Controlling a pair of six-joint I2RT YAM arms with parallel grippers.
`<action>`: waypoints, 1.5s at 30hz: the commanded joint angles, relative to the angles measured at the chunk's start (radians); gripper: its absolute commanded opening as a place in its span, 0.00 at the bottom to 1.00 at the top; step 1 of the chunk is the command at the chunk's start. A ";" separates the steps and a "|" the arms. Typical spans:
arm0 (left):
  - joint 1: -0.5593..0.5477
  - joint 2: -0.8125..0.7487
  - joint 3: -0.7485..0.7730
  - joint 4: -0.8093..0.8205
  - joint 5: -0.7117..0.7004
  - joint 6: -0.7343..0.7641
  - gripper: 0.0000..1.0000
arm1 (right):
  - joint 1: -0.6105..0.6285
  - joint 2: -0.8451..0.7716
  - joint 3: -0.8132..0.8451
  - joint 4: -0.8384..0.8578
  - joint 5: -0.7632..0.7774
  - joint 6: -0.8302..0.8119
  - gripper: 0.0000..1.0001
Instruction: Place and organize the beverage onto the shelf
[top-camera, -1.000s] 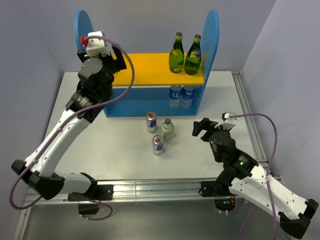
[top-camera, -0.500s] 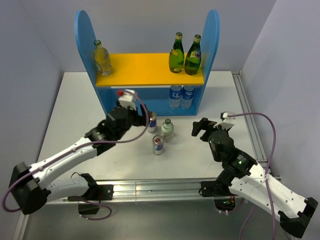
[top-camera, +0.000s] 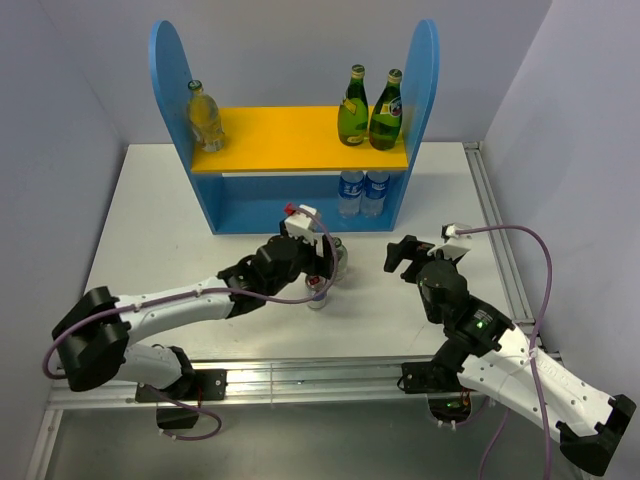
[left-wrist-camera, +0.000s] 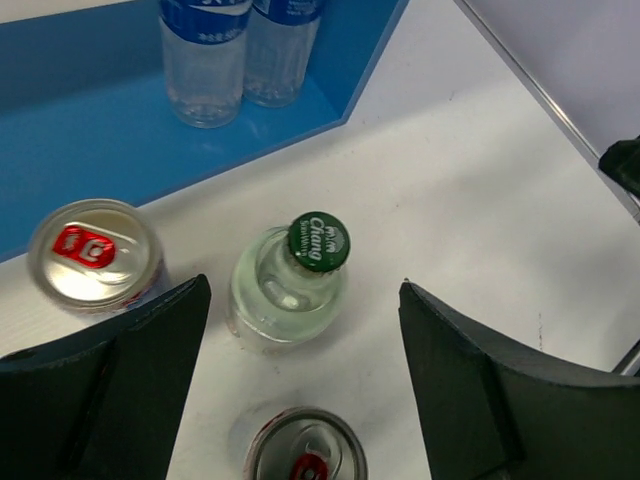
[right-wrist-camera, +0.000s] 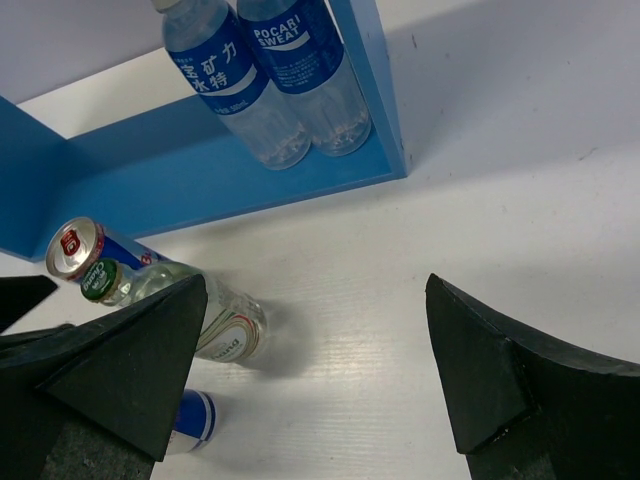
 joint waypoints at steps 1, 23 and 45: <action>-0.027 0.056 0.047 0.104 -0.040 0.015 0.82 | 0.005 0.003 0.003 0.015 0.027 0.010 0.97; -0.036 0.308 0.111 0.306 -0.202 0.138 0.59 | 0.005 0.000 -0.002 0.020 0.021 0.010 0.97; -0.038 0.250 0.171 0.191 -0.327 0.168 0.00 | 0.005 0.006 -0.003 0.033 0.012 0.007 0.97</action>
